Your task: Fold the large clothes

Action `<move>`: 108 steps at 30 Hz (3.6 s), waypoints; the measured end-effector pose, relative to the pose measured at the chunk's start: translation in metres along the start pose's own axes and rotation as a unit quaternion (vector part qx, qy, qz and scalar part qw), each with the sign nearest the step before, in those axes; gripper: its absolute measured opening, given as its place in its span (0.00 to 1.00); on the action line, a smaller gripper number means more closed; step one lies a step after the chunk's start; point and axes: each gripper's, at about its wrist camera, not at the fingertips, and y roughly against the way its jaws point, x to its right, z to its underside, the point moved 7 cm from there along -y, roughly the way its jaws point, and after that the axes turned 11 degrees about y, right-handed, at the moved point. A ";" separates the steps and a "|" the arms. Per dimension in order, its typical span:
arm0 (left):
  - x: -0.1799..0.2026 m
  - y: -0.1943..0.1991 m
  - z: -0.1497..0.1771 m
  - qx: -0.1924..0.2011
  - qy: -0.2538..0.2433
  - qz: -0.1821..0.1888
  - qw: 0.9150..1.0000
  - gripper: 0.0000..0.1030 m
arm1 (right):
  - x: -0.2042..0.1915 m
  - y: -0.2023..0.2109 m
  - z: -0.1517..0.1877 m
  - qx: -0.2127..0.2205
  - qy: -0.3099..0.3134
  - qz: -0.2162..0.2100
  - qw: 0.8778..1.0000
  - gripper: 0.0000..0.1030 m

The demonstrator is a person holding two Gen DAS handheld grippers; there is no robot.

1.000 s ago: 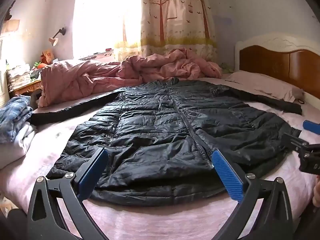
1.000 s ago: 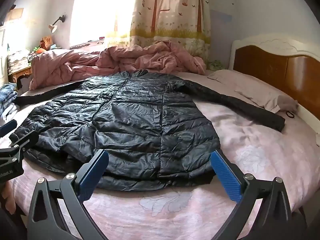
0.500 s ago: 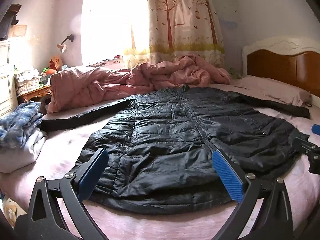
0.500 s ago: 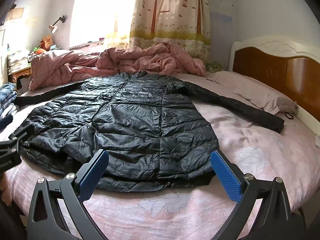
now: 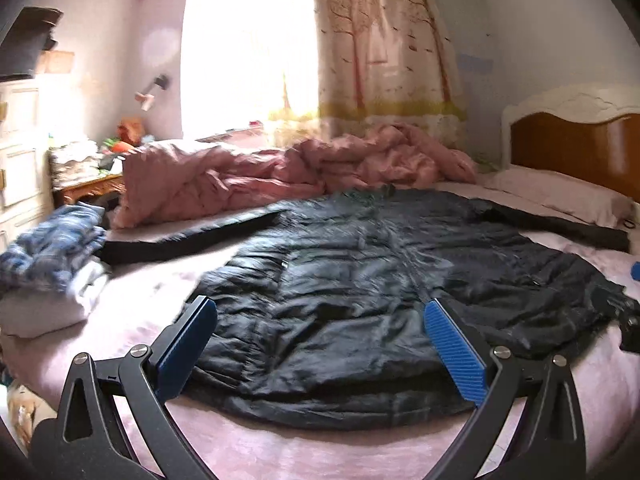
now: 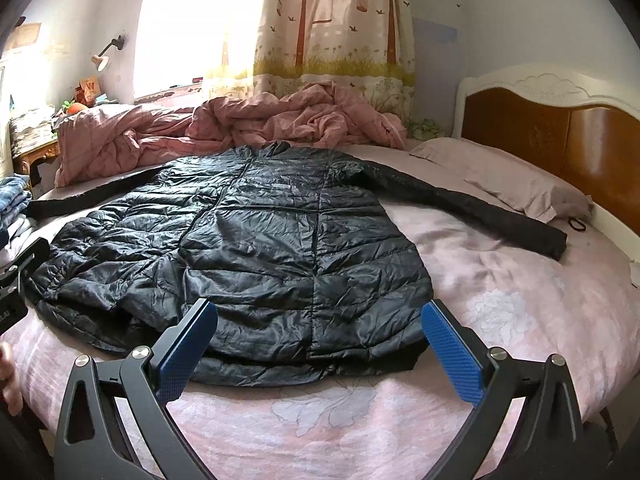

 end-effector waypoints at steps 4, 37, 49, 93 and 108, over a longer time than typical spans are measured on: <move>0.001 0.000 0.002 -0.009 -0.017 -0.001 1.000 1.00 | 0.001 0.002 -0.002 0.006 -0.003 0.006 1.000 1.00; 0.001 0.023 -0.019 0.038 -0.030 0.040 0.998 1.00 | 0.017 0.021 -0.010 0.043 -0.010 0.054 0.998 0.93; -0.005 0.029 -0.025 0.058 -0.007 0.026 0.998 1.00 | 0.016 0.026 -0.010 0.063 -0.007 0.078 0.995 0.93; -0.008 0.032 -0.025 0.042 0.037 0.035 0.998 0.96 | 0.028 0.024 -0.007 0.028 -0.020 0.069 0.997 0.93; -0.004 0.031 -0.024 0.033 0.024 0.042 0.998 0.97 | 0.024 0.020 -0.005 0.014 -0.025 0.044 0.999 0.85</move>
